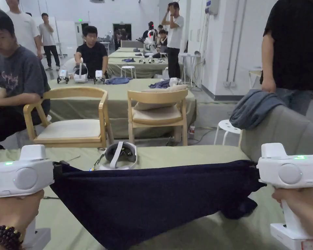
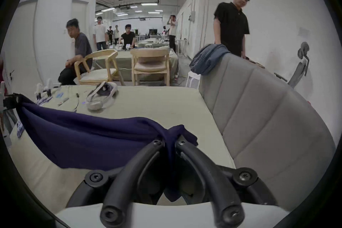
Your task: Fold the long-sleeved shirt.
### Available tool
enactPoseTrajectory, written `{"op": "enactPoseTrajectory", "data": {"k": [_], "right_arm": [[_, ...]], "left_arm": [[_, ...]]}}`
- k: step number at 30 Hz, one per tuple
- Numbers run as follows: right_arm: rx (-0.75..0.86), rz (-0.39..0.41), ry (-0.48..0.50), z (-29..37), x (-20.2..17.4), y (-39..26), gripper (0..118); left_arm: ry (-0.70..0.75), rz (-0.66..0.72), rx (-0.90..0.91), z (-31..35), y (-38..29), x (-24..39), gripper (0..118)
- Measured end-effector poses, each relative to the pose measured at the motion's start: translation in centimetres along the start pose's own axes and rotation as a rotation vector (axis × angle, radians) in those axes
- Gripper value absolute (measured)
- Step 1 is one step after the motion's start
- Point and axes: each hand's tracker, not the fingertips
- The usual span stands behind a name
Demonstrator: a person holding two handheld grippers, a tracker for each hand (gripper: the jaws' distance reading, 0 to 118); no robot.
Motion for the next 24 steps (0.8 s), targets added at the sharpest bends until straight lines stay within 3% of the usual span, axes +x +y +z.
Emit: {"op": "enactPoseTrajectory", "data": {"k": [3,7,9,12,14,16,17,18,19,20,21,24], "right_arm": [[-0.016,-0.005,0.037,2.7,0.4,-6.2,7],[-0.157,-0.11,0.035,6.4,1.1,-17.0,7],[-0.299,-0.099,0.02,7.0,1.1,-21.5,7],[-0.495,-0.008,0.027,6.5,0.2,-26.6,7],[-0.548,0.005,0.03,6.0,-0.1,-28.2,8],[-0.537,0.004,0.03,5.5,-0.4,-28.6,21],[-0.54,-0.001,0.021,5.5,-0.5,-28.3,21],[-0.541,-0.002,0.006,6.2,-0.7,-27.5,49],[-0.535,0.01,-0.012,6.6,-0.8,-26.7,85],[-0.495,0.019,-0.026,7.2,-0.9,-26.0,113],[-0.411,0.02,-0.013,8.0,-0.9,-24.8,118],[-0.372,0.022,0.036,8.5,-1.6,-21.9,110]], "left_arm": [[0.005,-0.028,0.009,4.1,-6.6,-1.1,15],[-0.022,-0.003,-0.155,7.5,-16.4,-3.8,15],[-0.001,0.035,-0.267,7.8,-20.4,-4.9,15],[0.029,0.036,-0.421,6.6,-24.8,-5.4,15],[0.051,0.015,-0.478,5.6,-26.4,-5.5,16],[0.038,0.032,-0.477,4.2,-27.2,-6.5,19],[0.033,0.04,-0.485,3.8,-27.3,-6.9,19],[0.035,0.077,-0.469,4.3,-26.6,-7.3,31],[0.023,0.087,-0.42,4.8,-26.0,-7.6,56],[0.012,0.073,-0.358,6.7,-25.4,-6.5,84],[-0.017,0.059,-0.301,8.0,-24.6,-6.2,110],[-0.017,0.053,-0.24,9.7,-21.6,-6.4,107]]}}
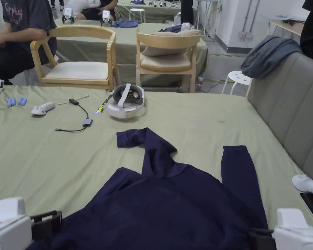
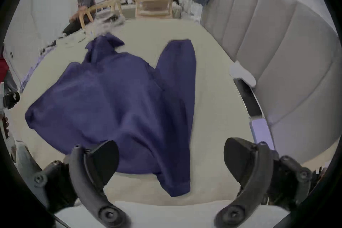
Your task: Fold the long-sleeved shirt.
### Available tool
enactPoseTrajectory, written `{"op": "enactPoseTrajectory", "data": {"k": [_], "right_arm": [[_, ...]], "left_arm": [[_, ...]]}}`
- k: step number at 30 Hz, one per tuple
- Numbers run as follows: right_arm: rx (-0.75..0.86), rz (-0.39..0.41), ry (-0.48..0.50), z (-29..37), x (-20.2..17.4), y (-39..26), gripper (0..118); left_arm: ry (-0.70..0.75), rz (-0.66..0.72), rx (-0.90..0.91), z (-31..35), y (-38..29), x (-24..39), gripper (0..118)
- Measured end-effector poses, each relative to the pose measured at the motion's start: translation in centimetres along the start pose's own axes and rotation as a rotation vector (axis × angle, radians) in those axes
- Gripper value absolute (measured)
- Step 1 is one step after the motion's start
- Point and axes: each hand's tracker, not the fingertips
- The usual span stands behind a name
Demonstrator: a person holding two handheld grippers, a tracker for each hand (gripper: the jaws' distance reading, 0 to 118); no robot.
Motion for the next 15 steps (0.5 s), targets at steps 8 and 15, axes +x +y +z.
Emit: {"op": "enactPoseTrajectory", "data": {"k": [8,15], "right_arm": [[-0.018,0.086,0.129,-1.0,-3.9,0.8,1],[-0.062,0.126,0.14,-1.9,-5.3,0.0,1]], "left_arm": [[0.081,0.026,-0.031,0.7,1.5,-0.9,5],[0.095,0.03,-0.066,-2.9,-1.3,-1.2,91]]}}
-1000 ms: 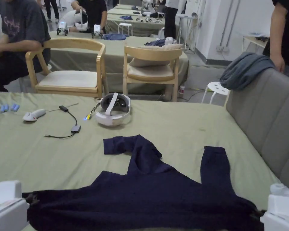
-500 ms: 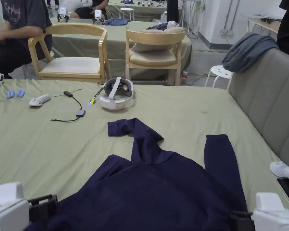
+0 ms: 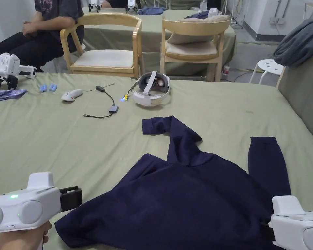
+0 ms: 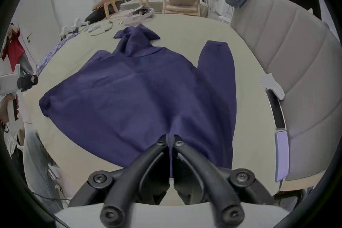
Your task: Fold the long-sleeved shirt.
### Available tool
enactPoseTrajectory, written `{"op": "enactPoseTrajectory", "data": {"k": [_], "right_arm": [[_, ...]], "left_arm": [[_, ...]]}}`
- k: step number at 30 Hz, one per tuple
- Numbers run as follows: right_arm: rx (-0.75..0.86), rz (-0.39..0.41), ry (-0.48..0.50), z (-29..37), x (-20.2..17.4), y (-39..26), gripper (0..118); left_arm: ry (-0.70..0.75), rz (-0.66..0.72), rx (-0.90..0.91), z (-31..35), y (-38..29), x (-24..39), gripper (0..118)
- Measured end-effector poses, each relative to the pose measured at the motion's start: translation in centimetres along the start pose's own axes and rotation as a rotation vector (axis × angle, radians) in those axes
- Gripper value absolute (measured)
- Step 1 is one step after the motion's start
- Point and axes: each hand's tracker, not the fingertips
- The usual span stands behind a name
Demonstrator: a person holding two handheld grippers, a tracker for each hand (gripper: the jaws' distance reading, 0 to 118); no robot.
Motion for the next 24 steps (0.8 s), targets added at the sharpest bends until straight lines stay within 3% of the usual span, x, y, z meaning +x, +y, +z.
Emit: {"op": "enactPoseTrajectory", "data": {"k": [4,5,6,7,8,9,13,14,15,18,20,21,22,23,24], "right_arm": [[-0.027,0.002,0.002,-0.7,0.0,-0.3,1],[-0.03,0.004,0.001,-0.8,0.0,-0.4,1],[-0.036,0.005,0.0,-1.1,0.1,-0.4,1],[-0.046,0.004,-0.001,-1.3,0.0,-0.3,1],[-0.052,0.004,-0.003,-1.5,0.0,-0.2,1],[-0.056,0.006,-0.007,-1.8,0.0,-0.2,1],[-0.073,0.021,-0.012,-2.7,-0.5,0.9,1],[-0.075,0.025,-0.01,-3.0,-0.6,1.3,1],[-0.076,0.032,-0.004,-3.3,-0.7,2.1,1],[-0.029,0.055,0.024,-4.1,-0.3,6.3,1],[-0.002,0.071,0.027,-5.8,0.3,10.7,1],[-0.001,0.123,0.048,-7.1,0.5,13.3,4],[-0.001,0.18,0.063,-8.7,0.5,15.8,15],[-0.007,0.223,0.075,-10.0,0.4,18.0,38],[-0.015,0.29,0.092,-12.0,0.2,20.2,81]], "left_arm": [[0.081,0.023,-0.186,-3.1,-2.2,0.5,86],[0.094,0.027,-0.21,-4.2,-2.6,-0.1,79],[0.087,0.013,-0.239,-4.9,-3.5,0.0,64],[0.039,-0.007,-0.279,-5.5,-4.6,0.3,64],[0.0,-0.011,-0.293,-5.9,-5.6,0.6,62],[0.076,0.001,-0.135,-6.2,-5.5,-0.2,64],[0.048,0.012,-0.237,-6.3,-4.0,-0.2,52],[0.037,0.015,-0.246,-6.1,-3.7,0.0,41],[-0.008,0.013,-0.255,-5.8,-3.3,0.3,13],[-0.027,-0.067,-0.203,-4.3,-3.0,1.4,13],[-0.034,-0.038,-0.188,-3.5,-2.7,1.3,13],[-0.045,-0.015,-0.178,-3.2,-2.7,0.7,13],[-0.053,-0.006,-0.164,-2.8,-2.6,0.5,13],[-0.053,0.0,-0.154,-2.4,-2.5,0.4,13],[-0.055,0.0,-0.153,-2.0,-2.6,0.2,13]]}}
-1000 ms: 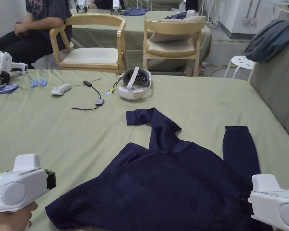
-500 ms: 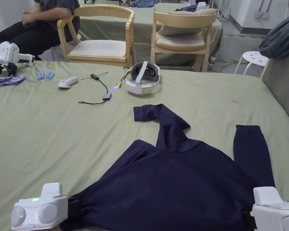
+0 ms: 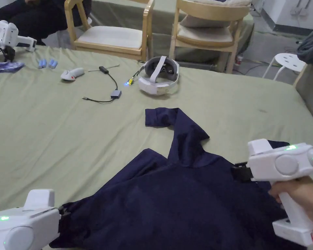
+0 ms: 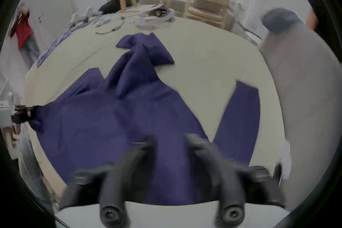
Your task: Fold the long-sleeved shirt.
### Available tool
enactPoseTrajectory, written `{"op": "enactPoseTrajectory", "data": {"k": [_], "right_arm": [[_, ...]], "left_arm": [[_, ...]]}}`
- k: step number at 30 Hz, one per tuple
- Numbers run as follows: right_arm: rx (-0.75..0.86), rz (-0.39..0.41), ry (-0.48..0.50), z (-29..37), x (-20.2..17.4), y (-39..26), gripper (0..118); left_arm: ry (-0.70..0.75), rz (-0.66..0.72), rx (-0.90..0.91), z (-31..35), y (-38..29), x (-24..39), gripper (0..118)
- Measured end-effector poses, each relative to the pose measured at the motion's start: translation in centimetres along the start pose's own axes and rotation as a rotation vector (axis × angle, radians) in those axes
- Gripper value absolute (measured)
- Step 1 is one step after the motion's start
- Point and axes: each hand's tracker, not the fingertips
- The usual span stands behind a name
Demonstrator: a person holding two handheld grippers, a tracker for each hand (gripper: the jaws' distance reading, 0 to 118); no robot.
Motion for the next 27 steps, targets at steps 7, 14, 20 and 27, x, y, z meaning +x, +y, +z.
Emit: {"op": "enactPoseTrajectory", "data": {"k": [7,14,20,27], "right_arm": [[-0.199,0.201,0.076,-11.4,0.3,7.5,87],[-0.322,0.208,0.206,-14.1,-1.7,8.2,12],[-0.19,0.064,0.106,-5.2,0.8,8.5,5],[0.118,0.044,-0.068,15.2,8.4,12.8,5]], "left_arm": [[-0.01,0.06,-0.015,2.1,-0.4,1.4,14],[0.035,-0.019,-0.04,0.9,0.6,2.5,14],[0.015,-0.039,0.117,2.8,6.3,1.7,14],[-0.099,-0.18,0.342,8.3,21.7,4.6,13]]}}
